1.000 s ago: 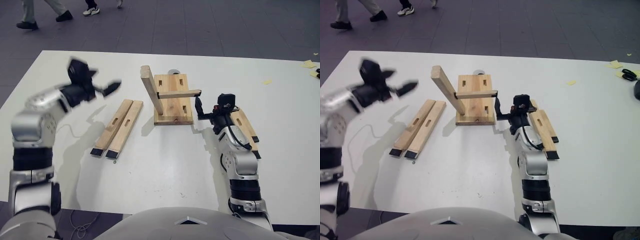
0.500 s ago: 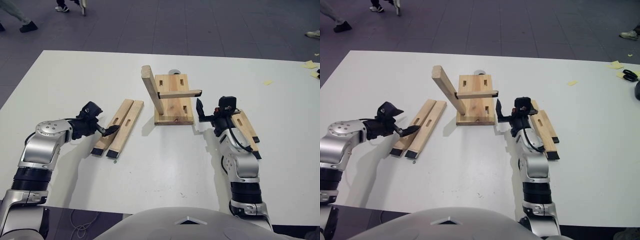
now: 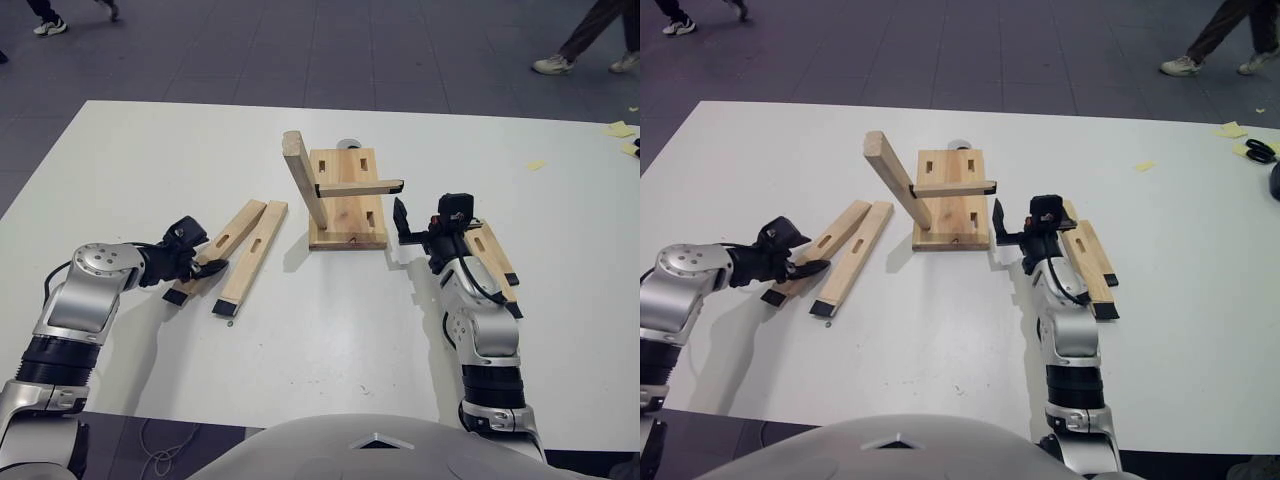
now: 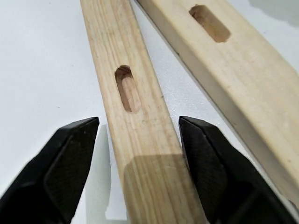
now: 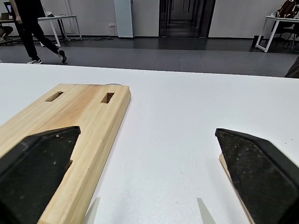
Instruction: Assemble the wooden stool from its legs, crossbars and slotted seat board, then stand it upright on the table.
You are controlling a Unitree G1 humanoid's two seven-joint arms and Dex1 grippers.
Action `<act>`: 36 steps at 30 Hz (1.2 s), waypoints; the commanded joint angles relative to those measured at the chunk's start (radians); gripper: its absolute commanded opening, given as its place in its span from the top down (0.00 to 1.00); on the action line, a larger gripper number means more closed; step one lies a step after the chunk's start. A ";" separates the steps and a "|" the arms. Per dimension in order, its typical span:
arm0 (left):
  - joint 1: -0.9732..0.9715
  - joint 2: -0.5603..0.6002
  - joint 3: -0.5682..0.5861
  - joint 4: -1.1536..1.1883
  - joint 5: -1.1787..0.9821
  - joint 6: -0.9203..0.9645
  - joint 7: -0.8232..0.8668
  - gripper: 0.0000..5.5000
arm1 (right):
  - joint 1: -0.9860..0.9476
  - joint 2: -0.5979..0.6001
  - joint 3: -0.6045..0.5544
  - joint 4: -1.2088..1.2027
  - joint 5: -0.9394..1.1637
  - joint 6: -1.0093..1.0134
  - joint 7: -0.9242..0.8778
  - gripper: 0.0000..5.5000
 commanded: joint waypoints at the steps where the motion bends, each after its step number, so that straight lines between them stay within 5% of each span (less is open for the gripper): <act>1: 0.018 0.047 -0.015 -0.012 0.015 0.008 -0.049 0.55 | -0.001 0.001 -0.004 -0.006 0.000 0.006 -0.006 0.02; 10: -0.021 0.054 -0.015 0.015 0.065 -0.039 -0.050 0.63 | -0.004 0.008 -0.013 -0.003 0.004 0.002 -0.019 0.02; 18: -0.357 -0.165 0.176 0.044 0.045 -0.100 0.314 0.63 | -0.186 -0.083 -0.191 0.000 0.077 0.004 -0.032 0.02; 23: -0.576 -0.262 0.218 -0.045 -0.042 -0.161 0.358 0.63 | -0.431 -0.075 -0.351 -0.141 0.475 0.145 -0.001 0.02; 28: -0.629 -0.294 0.138 -0.148 -0.084 -0.201 0.276 0.63 | -0.544 -0.013 -0.330 -0.282 0.984 0.270 -0.016 0.02; 36: -0.551 -0.319 0.081 -0.237 -0.139 -0.212 0.179 0.63 | -0.508 0.073 -0.271 -0.224 1.198 0.267 -0.161 0.02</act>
